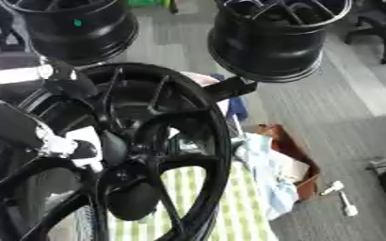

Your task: Pull the pin out of the wheel hub.

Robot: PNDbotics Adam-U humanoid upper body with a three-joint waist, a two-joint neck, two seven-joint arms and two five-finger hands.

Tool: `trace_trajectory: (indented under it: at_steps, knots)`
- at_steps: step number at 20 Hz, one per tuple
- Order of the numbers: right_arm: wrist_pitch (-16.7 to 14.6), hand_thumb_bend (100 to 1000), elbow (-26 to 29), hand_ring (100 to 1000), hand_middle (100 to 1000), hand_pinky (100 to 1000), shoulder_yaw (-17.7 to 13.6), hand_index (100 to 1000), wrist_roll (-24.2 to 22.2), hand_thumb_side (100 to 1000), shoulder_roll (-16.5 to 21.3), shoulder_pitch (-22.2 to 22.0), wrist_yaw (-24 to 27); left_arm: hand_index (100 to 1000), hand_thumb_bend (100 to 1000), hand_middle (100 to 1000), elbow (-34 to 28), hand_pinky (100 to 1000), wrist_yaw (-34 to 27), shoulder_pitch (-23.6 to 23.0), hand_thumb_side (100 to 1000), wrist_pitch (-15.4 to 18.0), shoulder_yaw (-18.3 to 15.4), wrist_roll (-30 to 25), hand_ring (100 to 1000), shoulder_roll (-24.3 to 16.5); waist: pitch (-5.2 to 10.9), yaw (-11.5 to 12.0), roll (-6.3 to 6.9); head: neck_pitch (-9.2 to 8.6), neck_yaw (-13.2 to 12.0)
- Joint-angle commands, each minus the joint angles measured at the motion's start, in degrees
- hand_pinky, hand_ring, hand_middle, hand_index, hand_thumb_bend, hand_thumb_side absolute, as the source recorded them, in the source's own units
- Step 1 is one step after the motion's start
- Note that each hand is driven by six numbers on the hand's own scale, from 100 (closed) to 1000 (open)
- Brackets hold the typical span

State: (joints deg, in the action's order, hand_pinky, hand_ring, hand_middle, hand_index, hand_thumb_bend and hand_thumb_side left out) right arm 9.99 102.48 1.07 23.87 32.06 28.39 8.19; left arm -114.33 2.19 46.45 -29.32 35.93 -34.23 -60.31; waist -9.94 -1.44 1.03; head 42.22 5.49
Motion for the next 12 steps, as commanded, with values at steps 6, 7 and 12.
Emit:
trace_trajectory:
  at_steps: [6, 7, 12]
  knots:
    - [-0.1, 100, 0.2, 701, 711, 777, -0.7, 787, 0.2, 685, 1.0, 0.6, 0.7, 866, 631, 788, -0.3, 869, 2.2, 0.9, 424, -2.3, 0.3, -1.8, 842, 0.2, 0.39, -0.1, -0.12, -0.82, -0.4]
    - [-0.1, 100, 0.2, 701, 711, 777, -0.7, 787, 0.2, 685, 1.0, 0.6, 0.8, 865, 631, 788, -0.3, 868, 2.4, 0.9, 416, -2.4, 0.4, -2.0, 842, 0.3, 0.36, -0.1, -0.14, -0.86, -0.4]
    - [-0.2, 100, 0.2, 701, 712, 778, -0.7, 787, 0.3, 686, 0.9, 0.6, 0.9, 860, 627, 781, -0.3, 864, 3.3, 0.3, 373, -3.5, 0.4, -2.5, 837, 0.4, 0.17, -0.2, -0.24, -1.07, -0.5]
